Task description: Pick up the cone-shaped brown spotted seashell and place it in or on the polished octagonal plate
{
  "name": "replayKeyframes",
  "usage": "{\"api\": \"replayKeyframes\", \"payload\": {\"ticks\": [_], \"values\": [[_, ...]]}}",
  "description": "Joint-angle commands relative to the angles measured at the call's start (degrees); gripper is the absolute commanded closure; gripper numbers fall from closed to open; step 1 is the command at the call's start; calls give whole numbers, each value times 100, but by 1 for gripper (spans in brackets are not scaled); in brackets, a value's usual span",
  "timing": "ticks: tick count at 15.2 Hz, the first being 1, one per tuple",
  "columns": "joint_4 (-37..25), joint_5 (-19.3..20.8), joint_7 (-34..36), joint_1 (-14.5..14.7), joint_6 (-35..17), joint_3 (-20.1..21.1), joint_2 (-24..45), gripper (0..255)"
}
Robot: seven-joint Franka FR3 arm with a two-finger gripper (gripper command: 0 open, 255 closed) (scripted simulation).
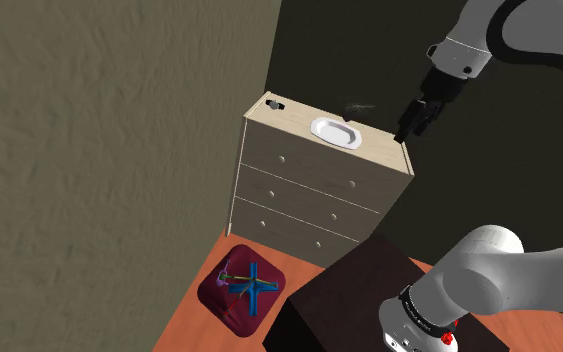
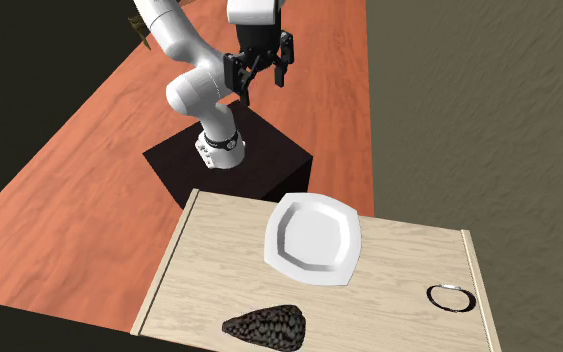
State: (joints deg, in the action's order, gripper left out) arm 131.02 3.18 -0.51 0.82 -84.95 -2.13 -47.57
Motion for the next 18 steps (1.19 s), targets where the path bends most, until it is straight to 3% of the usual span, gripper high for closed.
{"api": "replayKeyframes", "payload": {"ticks": [1,10,18], "values": [[0,0,0,0,0,0,0,0],[-546,660,-1749,137,-845,-1038,1348,0],[-1585,711,-3307,318,-1468,-1828,2933,0]]}}
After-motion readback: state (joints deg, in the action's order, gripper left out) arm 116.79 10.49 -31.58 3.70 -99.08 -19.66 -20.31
